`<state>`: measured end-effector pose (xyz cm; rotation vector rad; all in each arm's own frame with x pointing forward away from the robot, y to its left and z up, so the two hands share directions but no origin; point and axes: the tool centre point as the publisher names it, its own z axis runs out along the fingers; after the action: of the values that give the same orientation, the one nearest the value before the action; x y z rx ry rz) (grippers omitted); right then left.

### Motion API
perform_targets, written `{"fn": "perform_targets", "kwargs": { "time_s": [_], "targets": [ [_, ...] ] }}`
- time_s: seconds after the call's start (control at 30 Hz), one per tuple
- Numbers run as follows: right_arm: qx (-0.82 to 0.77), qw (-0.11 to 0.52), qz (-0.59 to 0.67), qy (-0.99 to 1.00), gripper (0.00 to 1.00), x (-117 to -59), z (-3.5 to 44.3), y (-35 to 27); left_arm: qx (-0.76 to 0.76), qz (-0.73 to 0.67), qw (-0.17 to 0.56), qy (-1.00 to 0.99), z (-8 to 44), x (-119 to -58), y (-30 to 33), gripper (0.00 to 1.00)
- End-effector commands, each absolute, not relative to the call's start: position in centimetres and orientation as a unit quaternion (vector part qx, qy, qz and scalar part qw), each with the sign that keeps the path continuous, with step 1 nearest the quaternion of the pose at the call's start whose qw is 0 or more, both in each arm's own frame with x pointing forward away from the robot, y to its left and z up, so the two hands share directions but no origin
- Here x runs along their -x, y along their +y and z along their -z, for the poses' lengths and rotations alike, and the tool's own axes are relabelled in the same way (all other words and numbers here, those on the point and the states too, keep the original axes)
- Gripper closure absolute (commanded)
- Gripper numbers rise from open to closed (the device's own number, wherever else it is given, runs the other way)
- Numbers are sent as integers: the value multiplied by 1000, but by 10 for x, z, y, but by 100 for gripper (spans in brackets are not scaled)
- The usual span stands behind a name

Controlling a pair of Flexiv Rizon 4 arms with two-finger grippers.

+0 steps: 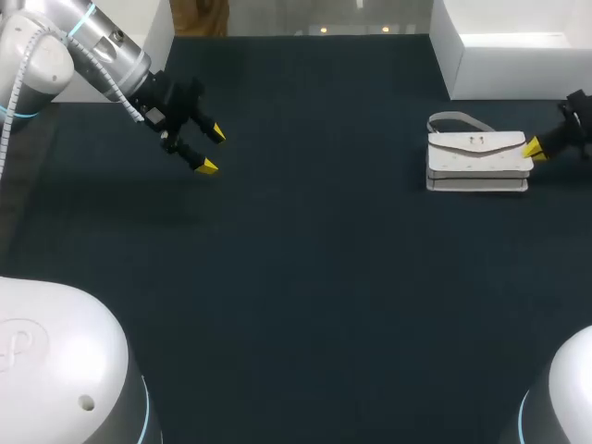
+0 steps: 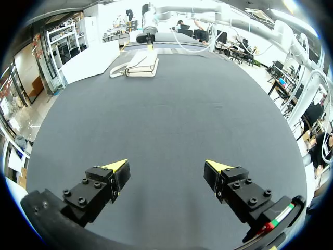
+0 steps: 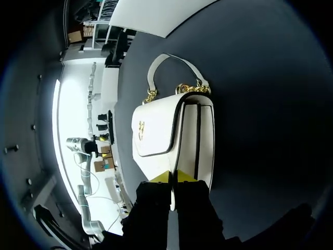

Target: Pick up the bag, open it, inspect its contents, close it, and place it on the opposite side

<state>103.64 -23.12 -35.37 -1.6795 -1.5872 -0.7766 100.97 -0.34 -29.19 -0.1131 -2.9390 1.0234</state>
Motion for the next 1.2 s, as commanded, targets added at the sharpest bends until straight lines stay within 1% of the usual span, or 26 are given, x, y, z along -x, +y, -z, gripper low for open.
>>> {"fn": "perform_targets", "kwargs": {
  "time_s": [0.03,0.17,0.47,0.53,0.57,0.63,0.87,1.0,1.2],
  "targets": [
    [616,404,230,-635,100,-1040,367,-215,36,-330,13,-943,293,-1010,-4,0],
    [629,411,222,-622,100,-1039,378,-215,36,-330,13,-943,293,-1010,-4,0],
    [643,394,243,-611,100,-1036,373,-223,36,-330,13,-943,293,-1010,-4,0],
    [644,390,245,-611,88,-1035,372,-224,36,-330,13,-943,293,-1010,-4,0],
    [644,390,248,-610,77,-1035,371,-224,36,-330,13,-943,293,-1010,-4,0],
    [643,388,251,-611,72,-1034,369,-224,36,-330,13,-943,293,-1010,-4,0],
    [638,393,268,-606,69,-1037,366,-223,36,-330,13,-943,293,-1010,-4,0],
    [635,392,265,-611,71,-1037,362,-219,36,-330,13,-943,293,-1010,-4,0],
    [637,394,263,-608,73,-1036,366,-214,36,-330,13,-943,293,-1010,-4,0]
  ]
}}
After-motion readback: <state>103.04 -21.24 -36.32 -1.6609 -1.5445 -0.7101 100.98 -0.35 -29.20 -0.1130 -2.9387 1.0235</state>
